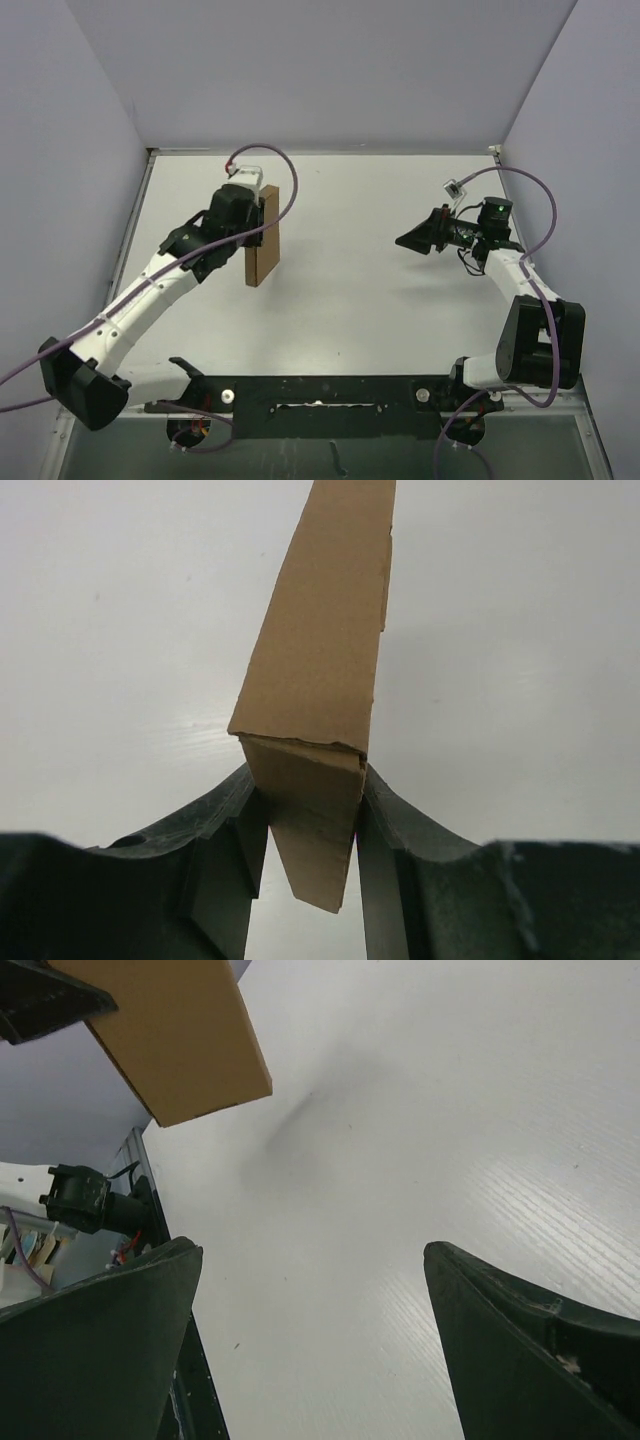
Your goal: Fold the paper box
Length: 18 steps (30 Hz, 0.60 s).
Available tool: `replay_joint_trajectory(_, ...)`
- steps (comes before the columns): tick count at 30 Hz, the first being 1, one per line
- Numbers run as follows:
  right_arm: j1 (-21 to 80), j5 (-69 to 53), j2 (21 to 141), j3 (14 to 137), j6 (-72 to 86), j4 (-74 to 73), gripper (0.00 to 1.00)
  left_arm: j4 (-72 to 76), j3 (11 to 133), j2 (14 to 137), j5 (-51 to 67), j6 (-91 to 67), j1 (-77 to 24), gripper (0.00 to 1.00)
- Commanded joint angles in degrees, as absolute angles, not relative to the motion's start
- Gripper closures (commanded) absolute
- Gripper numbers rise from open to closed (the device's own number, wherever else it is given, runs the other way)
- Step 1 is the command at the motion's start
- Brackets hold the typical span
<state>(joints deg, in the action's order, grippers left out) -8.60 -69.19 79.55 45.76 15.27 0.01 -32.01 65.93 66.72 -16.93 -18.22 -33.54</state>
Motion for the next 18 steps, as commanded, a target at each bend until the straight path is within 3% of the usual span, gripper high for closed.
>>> replay_joint_trajectory(1, -8.83, -68.50, 78.59, 48.69, 12.81, -1.49, 0.00, -51.30, 71.45, 75.58, -34.13, -9.90, -39.66, 1.00)
replay_joint_trajectory(8, -9.68, -68.47, 78.49, 48.78, 12.70, -2.32, 0.00, -49.46, 81.34, 93.12, -48.70, -7.03, -51.40, 0.99)
replay_joint_trajectory(13, -10.32, -68.72, 78.95, 48.95, 12.55, -2.61, 0.00, -44.67, 85.10, 101.00, -48.21, -4.60, -57.28, 0.68)
replay_joint_trajectory(16, -10.37, -68.73, 79.35, 49.16, 11.99, -3.16, 0.00, -44.52, 87.93, 104.73, -44.63, -5.55, -59.96, 0.37)
replay_joint_trajectory(18, -10.40, -68.52, 79.57, 49.42, 11.37, -3.96, 0.00, -44.94, 89.38, 105.60, -41.81, -6.90, -61.44, 0.24)
